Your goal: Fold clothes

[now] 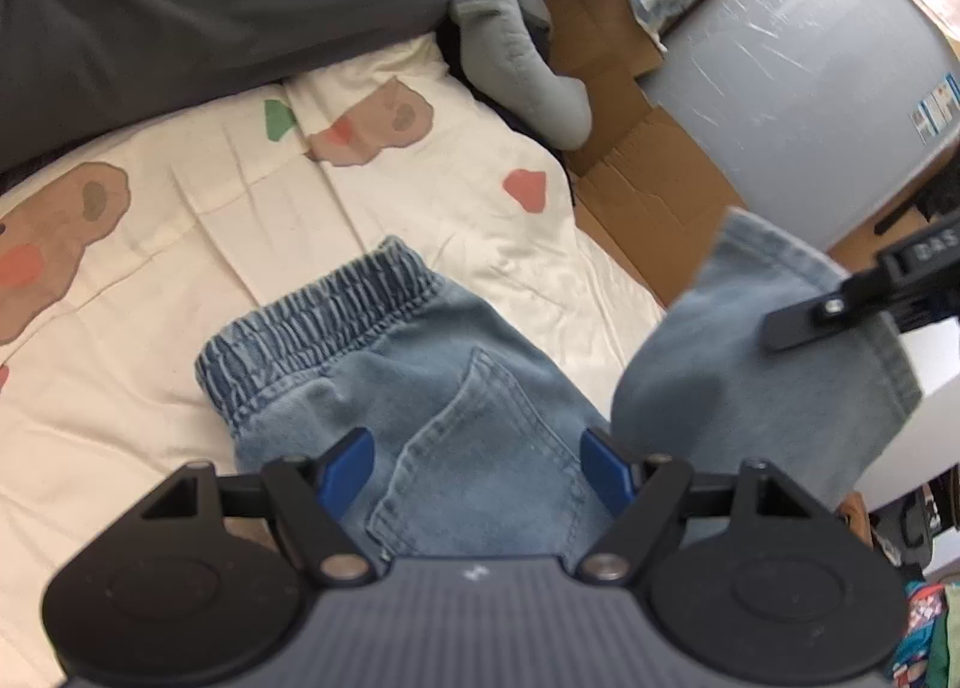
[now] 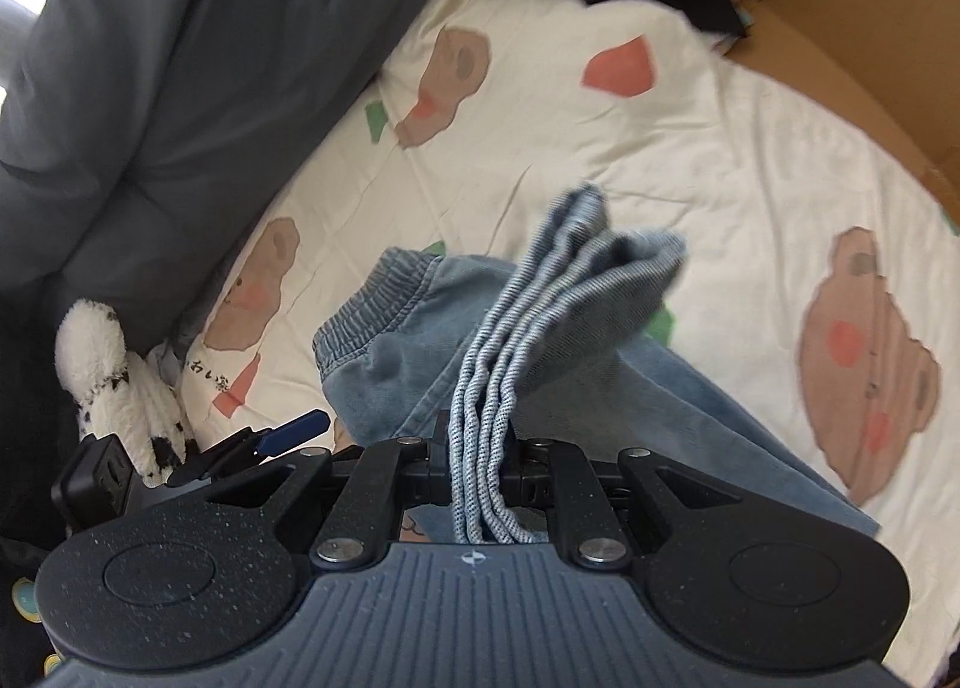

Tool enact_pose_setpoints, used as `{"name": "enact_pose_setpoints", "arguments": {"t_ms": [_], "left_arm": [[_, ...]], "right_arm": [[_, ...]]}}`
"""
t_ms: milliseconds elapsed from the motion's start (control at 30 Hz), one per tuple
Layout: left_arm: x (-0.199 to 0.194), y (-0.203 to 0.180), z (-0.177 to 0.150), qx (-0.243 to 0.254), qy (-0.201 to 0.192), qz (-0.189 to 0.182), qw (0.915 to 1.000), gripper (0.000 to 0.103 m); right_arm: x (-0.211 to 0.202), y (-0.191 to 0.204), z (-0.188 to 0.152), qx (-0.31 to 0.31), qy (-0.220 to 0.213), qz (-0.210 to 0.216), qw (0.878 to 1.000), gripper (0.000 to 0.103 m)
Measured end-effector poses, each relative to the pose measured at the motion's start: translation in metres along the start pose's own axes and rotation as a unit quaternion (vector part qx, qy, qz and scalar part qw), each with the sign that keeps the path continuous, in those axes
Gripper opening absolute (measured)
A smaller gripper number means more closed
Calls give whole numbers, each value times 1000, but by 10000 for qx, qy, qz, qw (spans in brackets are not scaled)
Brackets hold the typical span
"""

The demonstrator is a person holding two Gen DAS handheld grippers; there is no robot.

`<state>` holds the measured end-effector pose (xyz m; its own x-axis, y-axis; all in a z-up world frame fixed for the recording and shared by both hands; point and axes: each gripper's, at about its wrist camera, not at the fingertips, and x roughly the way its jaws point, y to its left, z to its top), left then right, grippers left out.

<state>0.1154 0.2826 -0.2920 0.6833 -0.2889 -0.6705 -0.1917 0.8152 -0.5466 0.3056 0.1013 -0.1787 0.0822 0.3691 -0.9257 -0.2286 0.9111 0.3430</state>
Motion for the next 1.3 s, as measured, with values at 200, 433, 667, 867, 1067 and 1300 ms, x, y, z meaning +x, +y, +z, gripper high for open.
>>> {"name": "enact_pose_setpoints", "arguments": {"t_ms": [200,433,667,867,1067,1300], "left_arm": [[4,15,-4,-102,-214,4,9997,78],[5,34,-11,-417,-475,-91,9980,78],[1,52,-19,-682,-669,-147,9953,78],[-16,67,-25,-896,-874,18,9921,78],[-32,71,-34,-1129,-1046,18,9881,78],[-32,69,-37,-1127,-1085,-37,9877,78]], "right_arm": [[54,16,26,-145,312,-37,9994,10],[115,33,42,-186,667,-36,9976,10],[159,54,52,-177,1019,115,9946,22],[170,88,70,-402,1132,389,9920,37],[142,101,81,-704,951,772,9900,43],[103,60,68,-975,533,834,9903,48]]}}
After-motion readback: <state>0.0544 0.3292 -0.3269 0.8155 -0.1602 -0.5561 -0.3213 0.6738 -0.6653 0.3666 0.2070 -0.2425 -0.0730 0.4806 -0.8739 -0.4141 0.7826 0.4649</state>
